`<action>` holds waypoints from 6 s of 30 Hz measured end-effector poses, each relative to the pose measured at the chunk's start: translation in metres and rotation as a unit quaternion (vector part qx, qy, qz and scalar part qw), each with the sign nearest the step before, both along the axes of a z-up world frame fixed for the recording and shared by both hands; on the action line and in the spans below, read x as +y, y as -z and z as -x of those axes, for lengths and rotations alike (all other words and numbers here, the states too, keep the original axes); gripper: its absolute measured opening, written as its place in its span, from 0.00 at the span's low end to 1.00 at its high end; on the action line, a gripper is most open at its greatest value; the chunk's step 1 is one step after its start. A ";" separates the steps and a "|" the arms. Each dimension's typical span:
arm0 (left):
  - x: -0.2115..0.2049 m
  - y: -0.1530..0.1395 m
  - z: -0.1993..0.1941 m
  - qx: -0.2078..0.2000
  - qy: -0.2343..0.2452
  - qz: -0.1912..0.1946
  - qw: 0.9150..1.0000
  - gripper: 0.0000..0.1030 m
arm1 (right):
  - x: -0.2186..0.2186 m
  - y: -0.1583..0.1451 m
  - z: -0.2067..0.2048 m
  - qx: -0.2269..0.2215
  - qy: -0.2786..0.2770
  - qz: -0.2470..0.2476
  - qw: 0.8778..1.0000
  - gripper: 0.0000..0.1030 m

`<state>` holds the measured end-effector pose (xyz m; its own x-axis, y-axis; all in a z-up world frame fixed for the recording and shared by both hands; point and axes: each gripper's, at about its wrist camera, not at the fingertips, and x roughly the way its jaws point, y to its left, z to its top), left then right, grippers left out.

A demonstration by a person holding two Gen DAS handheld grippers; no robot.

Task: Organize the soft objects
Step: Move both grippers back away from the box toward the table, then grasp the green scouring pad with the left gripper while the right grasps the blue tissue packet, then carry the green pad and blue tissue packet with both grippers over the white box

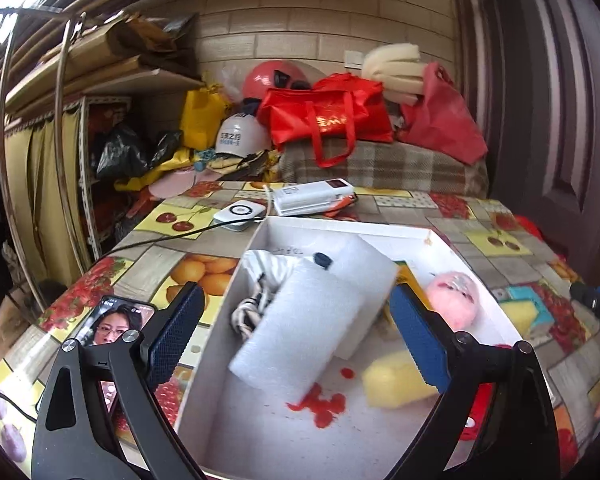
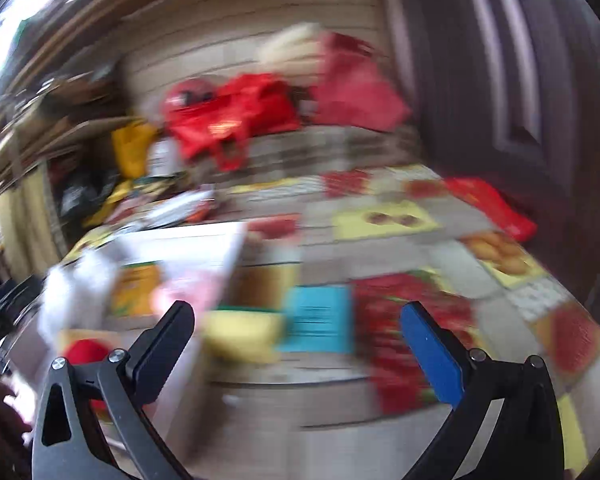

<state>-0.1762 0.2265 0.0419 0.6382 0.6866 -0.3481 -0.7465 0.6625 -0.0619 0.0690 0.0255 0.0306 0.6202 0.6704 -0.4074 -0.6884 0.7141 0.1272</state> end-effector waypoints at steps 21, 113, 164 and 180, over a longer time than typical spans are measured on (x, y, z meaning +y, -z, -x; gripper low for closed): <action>-0.013 0.003 -0.014 0.016 0.015 0.004 1.000 0.92 | 0.102 0.017 -0.057 0.084 -0.028 0.103 0.991 1.00; -0.151 0.004 -0.057 0.096 0.363 -0.009 0.927 0.41 | 0.007 0.019 -0.013 0.032 -0.074 0.082 0.993 0.49; -0.080 -0.001 0.005 0.050 0.137 -0.055 0.988 0.42 | -0.020 0.001 0.066 -0.048 -0.097 0.004 0.994 0.49; -0.063 -0.001 0.010 0.022 0.130 -0.019 0.991 0.42 | 0.001 0.001 0.079 -0.081 -0.122 0.029 0.989 0.49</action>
